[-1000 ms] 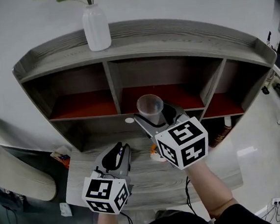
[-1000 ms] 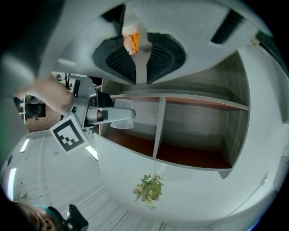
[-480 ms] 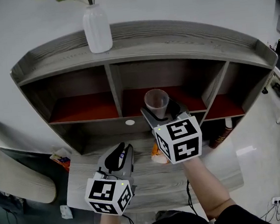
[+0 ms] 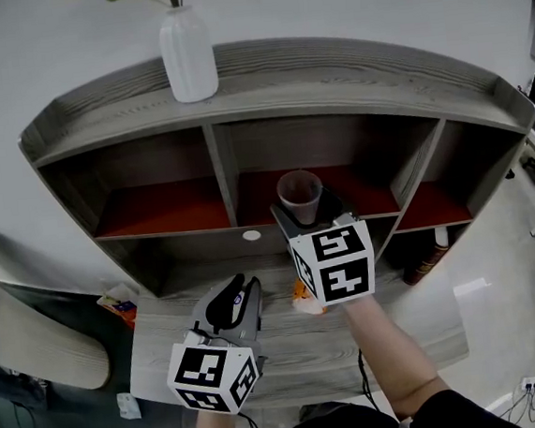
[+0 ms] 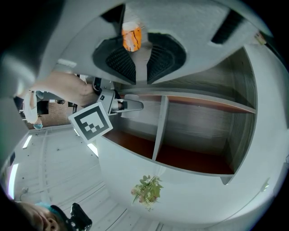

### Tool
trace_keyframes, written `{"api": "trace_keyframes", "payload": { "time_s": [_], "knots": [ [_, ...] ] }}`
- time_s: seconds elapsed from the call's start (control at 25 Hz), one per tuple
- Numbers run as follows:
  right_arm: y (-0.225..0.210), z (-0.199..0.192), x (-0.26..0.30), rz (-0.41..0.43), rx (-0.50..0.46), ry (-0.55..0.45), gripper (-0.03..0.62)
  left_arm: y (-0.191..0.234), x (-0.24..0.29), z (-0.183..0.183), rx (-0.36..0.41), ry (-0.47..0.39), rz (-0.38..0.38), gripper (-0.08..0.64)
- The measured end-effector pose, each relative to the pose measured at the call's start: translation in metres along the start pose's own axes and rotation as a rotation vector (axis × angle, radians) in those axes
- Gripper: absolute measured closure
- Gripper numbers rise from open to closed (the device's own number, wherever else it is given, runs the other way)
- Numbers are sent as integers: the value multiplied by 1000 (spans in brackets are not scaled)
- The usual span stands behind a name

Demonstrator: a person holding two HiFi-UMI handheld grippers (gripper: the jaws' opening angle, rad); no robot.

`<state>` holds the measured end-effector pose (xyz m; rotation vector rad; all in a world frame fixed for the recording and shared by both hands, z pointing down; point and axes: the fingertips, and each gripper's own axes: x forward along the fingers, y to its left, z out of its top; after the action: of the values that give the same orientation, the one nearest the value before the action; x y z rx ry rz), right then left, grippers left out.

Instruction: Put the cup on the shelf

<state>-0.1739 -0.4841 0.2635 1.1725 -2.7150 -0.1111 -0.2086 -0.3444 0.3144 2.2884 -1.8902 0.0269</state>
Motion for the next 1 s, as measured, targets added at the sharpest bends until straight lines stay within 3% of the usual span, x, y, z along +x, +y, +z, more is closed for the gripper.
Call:
{"api": "trace_keyframes", "payload": {
  "time_s": [0.28,0.4,0.68,0.8,0.92,1.0],
  "knots": [
    [3,-5,8,23,-48,42,287,1,2,0,-2,-17,4,495],
    [6,-6,5,41,-57,46,247,1,3,0,-3,-16,-1,495],
    [11,-10,-22,90,-7,20,232,1,4,-5,-10,-14,-12,491],
    [12,-13,-37,88,6,-3,265,2,3,-8,-13,-9,-11,489],
    [9,-15,-40,67,22,-16,346,2,3,-10,-15,-7,-11,489],
    [9,-17,-35,60,24,-8,357,1,2,-11,-16,-5,-12,489]
  ]
}}
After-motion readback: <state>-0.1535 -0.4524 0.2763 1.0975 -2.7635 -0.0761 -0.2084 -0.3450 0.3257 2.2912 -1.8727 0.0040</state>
